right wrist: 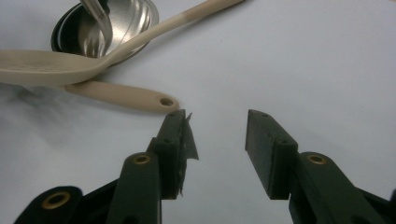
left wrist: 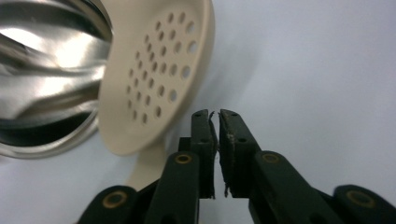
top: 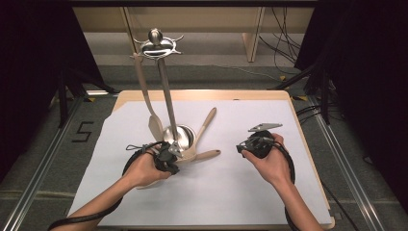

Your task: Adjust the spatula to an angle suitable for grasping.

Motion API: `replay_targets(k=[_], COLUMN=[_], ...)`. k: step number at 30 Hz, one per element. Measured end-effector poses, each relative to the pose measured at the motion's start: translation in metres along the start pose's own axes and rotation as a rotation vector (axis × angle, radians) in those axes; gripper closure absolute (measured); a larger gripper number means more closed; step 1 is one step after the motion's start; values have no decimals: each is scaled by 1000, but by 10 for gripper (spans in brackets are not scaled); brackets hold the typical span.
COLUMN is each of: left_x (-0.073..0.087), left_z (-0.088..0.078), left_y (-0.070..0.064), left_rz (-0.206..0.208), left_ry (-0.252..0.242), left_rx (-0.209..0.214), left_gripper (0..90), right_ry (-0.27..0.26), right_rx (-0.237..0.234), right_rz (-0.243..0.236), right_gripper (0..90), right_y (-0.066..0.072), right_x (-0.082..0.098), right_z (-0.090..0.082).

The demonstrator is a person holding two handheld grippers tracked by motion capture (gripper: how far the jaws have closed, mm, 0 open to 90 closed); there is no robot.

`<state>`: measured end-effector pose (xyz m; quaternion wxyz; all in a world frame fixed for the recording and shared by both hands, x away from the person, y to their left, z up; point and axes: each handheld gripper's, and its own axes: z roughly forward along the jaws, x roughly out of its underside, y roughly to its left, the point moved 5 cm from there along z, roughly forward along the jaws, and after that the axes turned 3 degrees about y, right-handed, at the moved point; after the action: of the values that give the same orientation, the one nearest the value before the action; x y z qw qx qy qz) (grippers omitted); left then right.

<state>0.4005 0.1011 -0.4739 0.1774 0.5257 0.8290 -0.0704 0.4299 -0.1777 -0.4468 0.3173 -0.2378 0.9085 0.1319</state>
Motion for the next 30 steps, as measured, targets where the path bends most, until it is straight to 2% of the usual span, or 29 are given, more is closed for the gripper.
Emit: replay_targets(k=[1, 2, 3, 4, 5, 6, 7, 10, 12, 14, 15, 16, 17, 18, 21, 23, 26, 27, 28, 29, 30], left_x=[0, 0, 1, 3, 4, 5, 6, 7, 7, 8, 8, 8, 8, 7, 6, 3, -1, -1, -1, -2, -2], left_z=[0, 1, 0, -1, -2, -3, -4, -6, -7, -5, -4, -4, -5, -4, -2, 0, 7, 10, 13, 13, 13], left_y=[0, 0, 0, 0, 0, 1, 3, 6, 10, 13, 14, 14, 14, 14, 9, 4, -3, -3, -4, -3, -3], left_rz=[-6, -8, -11, -12, -27, -17, -3, -12, 0, 5, 1, 1, -1, -2, 23, 47, 69, 90, 90, 99, 85], left_ry=[-2, -13, -16, -18, -23, -29, -25, -32, -42, -36, -38, -38, -40, -41, -29, -31, -22, -18, -13, -9, -14], left_rx=[13, 12, 3, 2, 6, 5, -4, -36, -76, -117, -121, -118, -111, -122, -136, -132, -123, -141, -151, -164, -166], left_gripper=[800, 795, 788, 784, 781, 781, 782, 784, 781, 753, 748, 739, 731, 729, 669, 631, 647, 648, 646, 645, 646], right_ry=[14, 5, 14, 13, -7, -4, -4, -1, 13, -4, 3, 12, 6, 20, 10, -1, 18, 18, 10, 18, 22], right_rx=[-2, 3, -6, -9, 0, -2, -1, -4, -3, -8, -7, -10, -7, -9, -26, -7, -12, -12, -13, -11, -13], right_rz=[-2, -20, 0, -4, -26, -27, -27, -30, -15, -21, -35, -21, -29, -11, -38, -19, -22, -21, -38, -29, -25], right_gripper=[592, 592, 591, 592, 592, 592, 592, 592, 592, 592, 592, 592, 591, 591, 591, 592, 592, 591, 592, 591, 592], right_y=[0, -2, 0, -1, -2, -2, -2, -2, 0, 1, 1, 2, 1, 3, 2, 4, 4, 4, 3, 4, 4], right_x=[1, 1, 1, 1, 0, 0, 0, 0, 1, 0, 0, 0, 0, 0, 0, 0, 0, 0, -1, 0, 1], right_z=[-1, 0, -1, -1, 0, 0, 0, 0, -1, 1, 1, 1, 2, 2, 4, 4, 3, 2, 3, 2, 2])
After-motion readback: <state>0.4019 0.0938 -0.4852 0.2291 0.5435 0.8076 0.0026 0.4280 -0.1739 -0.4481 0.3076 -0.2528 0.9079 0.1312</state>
